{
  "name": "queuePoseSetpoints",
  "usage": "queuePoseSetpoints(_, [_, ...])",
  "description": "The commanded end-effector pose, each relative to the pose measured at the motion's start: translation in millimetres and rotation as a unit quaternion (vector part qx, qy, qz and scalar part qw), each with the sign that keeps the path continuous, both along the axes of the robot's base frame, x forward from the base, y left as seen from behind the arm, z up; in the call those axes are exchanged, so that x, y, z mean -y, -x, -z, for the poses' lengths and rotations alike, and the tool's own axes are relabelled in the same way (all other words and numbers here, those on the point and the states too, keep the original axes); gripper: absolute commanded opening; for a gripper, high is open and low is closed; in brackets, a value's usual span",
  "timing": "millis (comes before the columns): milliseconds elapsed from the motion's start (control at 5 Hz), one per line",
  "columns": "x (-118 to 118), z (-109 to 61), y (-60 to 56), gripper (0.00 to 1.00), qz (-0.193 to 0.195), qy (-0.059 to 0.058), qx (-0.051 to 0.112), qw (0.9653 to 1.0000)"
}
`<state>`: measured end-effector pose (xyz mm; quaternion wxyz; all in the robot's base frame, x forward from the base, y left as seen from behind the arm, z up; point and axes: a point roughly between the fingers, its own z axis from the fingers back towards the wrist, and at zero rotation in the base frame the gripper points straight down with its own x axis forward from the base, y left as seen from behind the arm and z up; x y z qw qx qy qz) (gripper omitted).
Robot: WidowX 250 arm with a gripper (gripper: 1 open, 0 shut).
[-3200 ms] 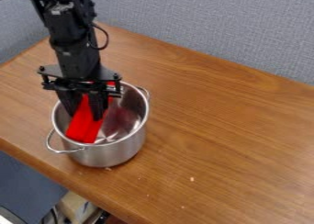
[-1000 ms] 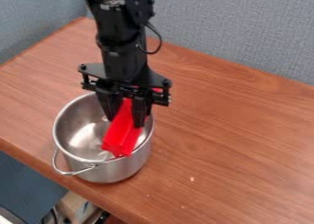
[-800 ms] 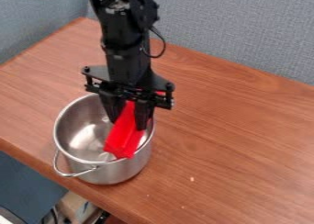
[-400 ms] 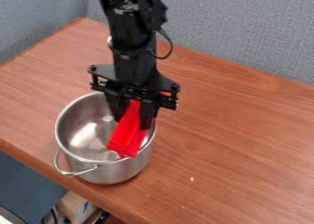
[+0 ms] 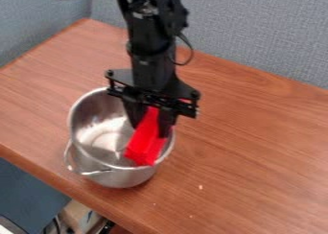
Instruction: Move the red object from the metal pot to the table
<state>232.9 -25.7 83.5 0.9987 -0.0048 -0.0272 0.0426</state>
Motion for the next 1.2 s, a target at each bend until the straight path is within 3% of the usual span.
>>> queuePoseSetpoints(0, [27.8, 2.7, 1.0, 0.00, 0.039, 0.010, -0.002, 0.9992])
queuePoseSetpoints(200, [28.1, 7.0, -2.1, 0.00, 0.042, 0.003, -0.005, 0.9991])
queuePoseSetpoints(400, [27.0, 15.9, -9.9, 0.00, 0.040, 0.003, -0.007, 0.9992])
queuePoseSetpoints(800, [27.8, 29.8, -13.3, 0.00, 0.036, 0.006, -0.011, 0.9993])
queuePoseSetpoints(1000, [22.4, 31.1, -12.9, 1.00, 0.034, 0.010, -0.012, 0.9993])
